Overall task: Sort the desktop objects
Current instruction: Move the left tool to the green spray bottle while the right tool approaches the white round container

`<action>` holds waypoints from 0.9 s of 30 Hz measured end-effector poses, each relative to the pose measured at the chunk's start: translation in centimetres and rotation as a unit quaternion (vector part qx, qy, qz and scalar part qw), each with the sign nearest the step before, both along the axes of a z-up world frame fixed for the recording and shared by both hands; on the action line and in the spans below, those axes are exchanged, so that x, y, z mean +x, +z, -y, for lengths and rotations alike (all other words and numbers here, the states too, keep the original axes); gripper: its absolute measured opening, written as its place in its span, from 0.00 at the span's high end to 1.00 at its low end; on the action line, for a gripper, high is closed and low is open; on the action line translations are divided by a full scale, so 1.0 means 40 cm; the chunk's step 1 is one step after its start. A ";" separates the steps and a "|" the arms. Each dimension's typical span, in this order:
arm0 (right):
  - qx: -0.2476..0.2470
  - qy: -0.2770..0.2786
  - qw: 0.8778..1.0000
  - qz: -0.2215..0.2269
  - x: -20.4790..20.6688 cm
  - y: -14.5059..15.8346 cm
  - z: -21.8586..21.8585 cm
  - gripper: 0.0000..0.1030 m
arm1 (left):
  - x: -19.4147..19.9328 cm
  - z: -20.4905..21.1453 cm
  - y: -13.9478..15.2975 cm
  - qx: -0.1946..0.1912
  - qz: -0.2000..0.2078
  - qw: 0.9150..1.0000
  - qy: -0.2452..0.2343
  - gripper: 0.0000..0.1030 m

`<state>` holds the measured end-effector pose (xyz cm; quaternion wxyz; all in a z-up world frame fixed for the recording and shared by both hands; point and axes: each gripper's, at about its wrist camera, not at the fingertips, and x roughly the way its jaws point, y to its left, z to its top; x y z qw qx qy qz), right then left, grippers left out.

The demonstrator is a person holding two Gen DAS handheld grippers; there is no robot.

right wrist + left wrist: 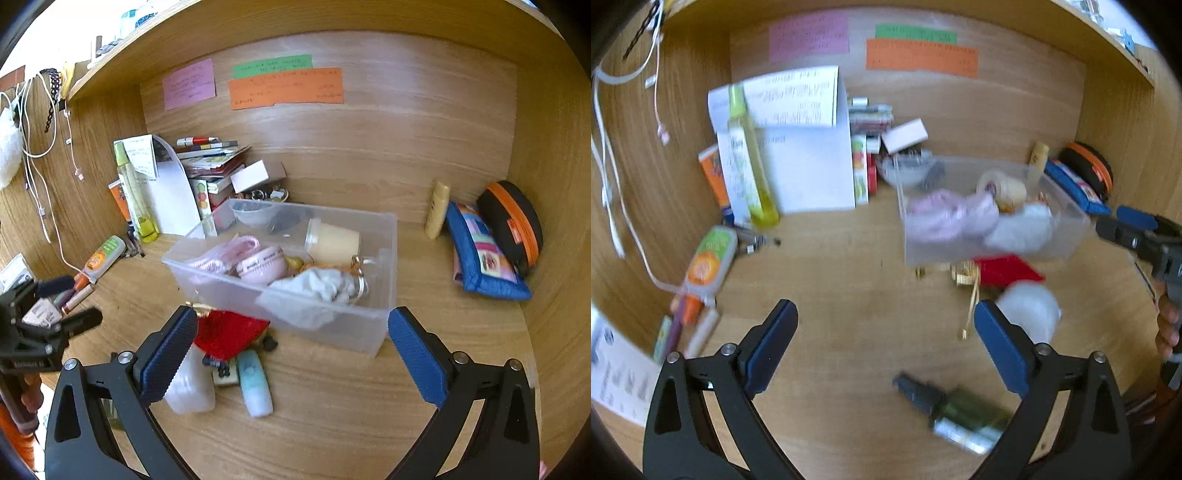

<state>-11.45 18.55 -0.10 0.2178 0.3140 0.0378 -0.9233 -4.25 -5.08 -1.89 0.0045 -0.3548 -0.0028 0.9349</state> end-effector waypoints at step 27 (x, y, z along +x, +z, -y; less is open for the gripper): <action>0.038 0.063 0.996 0.056 0.097 -0.146 0.123 0.00 | 0.079 -0.050 -0.161 0.072 0.073 0.993 -0.055 0.05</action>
